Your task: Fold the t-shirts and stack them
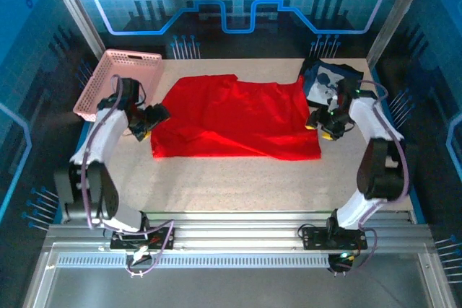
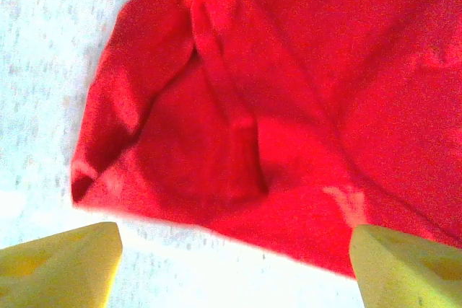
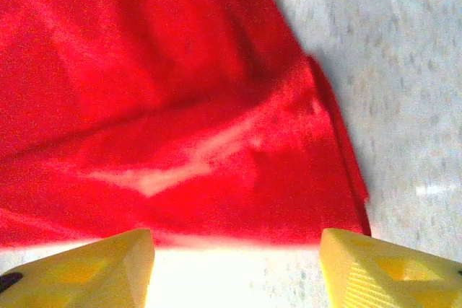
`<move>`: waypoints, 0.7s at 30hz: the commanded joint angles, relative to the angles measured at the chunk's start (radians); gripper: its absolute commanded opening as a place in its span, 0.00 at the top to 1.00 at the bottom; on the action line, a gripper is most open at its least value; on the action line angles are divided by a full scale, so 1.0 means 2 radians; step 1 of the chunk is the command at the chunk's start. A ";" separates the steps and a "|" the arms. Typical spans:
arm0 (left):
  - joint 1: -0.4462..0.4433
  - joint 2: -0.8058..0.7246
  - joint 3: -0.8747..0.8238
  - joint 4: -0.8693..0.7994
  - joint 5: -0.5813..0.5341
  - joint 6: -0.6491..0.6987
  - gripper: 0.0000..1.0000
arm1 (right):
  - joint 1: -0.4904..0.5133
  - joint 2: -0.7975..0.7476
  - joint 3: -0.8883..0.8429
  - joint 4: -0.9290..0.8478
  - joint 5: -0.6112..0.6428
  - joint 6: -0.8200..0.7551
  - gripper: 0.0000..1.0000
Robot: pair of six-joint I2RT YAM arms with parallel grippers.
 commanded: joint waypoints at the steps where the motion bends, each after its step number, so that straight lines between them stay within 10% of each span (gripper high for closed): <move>1: 0.003 -0.023 -0.060 -0.026 0.022 -0.027 0.18 | 0.014 -0.038 -0.066 -0.006 -0.018 0.021 0.36; 21: 0.004 0.105 -0.096 0.060 -0.071 -0.017 0.47 | 0.032 0.075 -0.087 0.070 0.043 0.060 0.45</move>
